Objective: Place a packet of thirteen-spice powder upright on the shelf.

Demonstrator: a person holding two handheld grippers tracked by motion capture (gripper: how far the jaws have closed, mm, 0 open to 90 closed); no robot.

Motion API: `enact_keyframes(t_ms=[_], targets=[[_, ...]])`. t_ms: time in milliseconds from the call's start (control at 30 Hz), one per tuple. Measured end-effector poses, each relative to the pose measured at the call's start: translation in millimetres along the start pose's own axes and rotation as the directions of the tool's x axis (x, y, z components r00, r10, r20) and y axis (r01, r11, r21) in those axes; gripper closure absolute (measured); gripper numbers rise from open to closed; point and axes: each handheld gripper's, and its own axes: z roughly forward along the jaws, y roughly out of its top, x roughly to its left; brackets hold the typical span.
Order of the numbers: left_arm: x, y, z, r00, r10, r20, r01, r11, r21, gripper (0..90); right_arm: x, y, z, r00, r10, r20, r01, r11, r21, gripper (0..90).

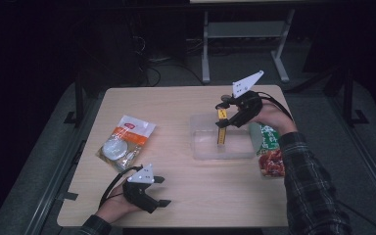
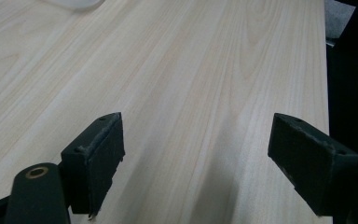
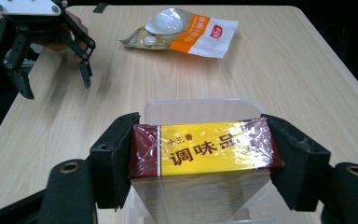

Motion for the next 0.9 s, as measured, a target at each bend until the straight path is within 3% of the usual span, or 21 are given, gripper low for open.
enact_keyframes(t_ms=[500, 900], targets=[[-0.9, 0.2, 1.1, 1.0000, 0.007, 0.005, -0.007, 1.0000, 0.006, 17.7, -8.3, -11.0, 19.1, 0.9999, -0.011, -0.007, 0.011, 0.998, 0.061, 30.6], [-1.8, 0.1, 3.1, 0.9999, 0.014, 0.008, -0.014, 0.9997, 0.023, 17.7, -12.0, -24.4, 29.5, 0.9998, 0.014, -0.016, -0.013, 0.997, 0.081, 30.4]])
